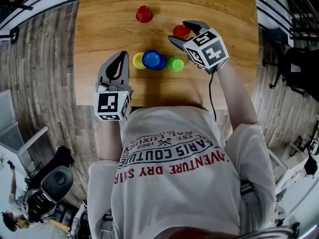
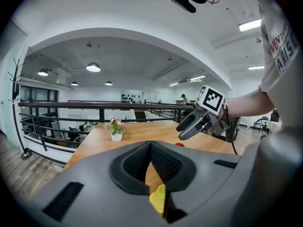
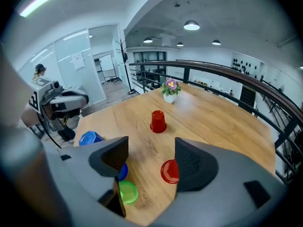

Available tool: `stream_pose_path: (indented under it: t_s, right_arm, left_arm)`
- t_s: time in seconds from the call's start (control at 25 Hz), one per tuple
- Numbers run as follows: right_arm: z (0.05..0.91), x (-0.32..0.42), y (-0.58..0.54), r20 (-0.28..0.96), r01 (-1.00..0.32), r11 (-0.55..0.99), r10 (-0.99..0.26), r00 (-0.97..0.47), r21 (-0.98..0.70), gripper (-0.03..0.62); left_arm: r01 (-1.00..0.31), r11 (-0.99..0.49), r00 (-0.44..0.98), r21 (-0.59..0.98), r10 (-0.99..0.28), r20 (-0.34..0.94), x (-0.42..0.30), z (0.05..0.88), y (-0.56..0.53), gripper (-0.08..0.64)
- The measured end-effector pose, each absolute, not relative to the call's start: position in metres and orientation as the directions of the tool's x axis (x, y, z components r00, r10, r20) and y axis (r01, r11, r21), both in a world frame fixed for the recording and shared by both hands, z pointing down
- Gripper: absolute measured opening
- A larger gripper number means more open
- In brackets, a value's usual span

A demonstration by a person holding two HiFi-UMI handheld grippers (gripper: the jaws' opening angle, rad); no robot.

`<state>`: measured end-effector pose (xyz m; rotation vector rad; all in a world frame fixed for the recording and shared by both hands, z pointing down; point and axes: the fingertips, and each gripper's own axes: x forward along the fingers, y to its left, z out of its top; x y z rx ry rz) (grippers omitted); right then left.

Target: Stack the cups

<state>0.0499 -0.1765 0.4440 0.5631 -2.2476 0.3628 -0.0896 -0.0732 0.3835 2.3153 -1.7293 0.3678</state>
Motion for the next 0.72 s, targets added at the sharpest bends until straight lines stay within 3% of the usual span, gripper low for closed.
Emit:
stream_pose_path:
  t_s: [0.4, 0.72]
  right_arm:
    - [0.469, -0.015, -0.219, 0.762, -0.285, 0.954, -0.117, -0.637, -0.091, 0.319]
    - [0.486, -0.066, -0.241, 0.779, -0.220, 0.971, -0.070, -0.623, -0.089, 0.319]
  left_arm:
    - [-0.994, -0.104, 0.105, 0.024, -0.922, 0.373, -0.103, 0.402, -0.079, 0.014]
    - [-0.998, -0.036, 0.051, 0.044, -0.917, 0.395, -0.118, 0.417, -0.071, 0.014]
